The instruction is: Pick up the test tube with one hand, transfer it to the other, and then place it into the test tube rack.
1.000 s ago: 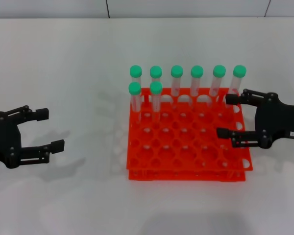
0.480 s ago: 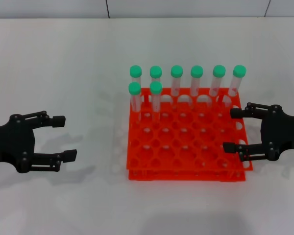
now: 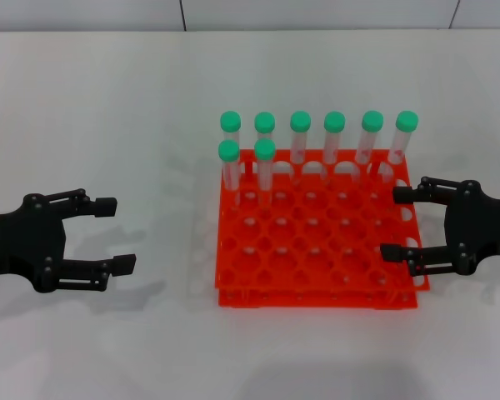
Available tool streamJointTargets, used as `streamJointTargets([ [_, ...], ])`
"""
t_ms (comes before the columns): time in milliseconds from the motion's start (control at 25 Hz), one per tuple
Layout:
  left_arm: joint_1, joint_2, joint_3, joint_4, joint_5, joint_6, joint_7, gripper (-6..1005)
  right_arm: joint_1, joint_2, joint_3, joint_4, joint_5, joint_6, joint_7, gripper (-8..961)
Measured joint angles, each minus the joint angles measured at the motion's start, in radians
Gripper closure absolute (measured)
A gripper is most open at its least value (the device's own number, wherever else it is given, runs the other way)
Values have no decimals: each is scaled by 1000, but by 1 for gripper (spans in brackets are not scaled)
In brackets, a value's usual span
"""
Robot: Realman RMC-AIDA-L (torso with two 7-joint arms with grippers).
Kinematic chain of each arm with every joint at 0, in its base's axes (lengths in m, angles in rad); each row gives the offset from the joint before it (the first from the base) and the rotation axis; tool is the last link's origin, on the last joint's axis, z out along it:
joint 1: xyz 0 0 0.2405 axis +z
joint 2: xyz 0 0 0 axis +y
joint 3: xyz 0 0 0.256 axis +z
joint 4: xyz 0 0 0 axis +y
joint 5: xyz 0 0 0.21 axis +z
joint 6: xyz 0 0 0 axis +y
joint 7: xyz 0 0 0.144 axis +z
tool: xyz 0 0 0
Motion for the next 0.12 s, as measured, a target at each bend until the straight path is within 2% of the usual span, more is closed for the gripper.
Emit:
streamJointTargets([
  [120,1,0,0,0,0,-2,0,104,-2,0,0,0,0,0,0,85],
])
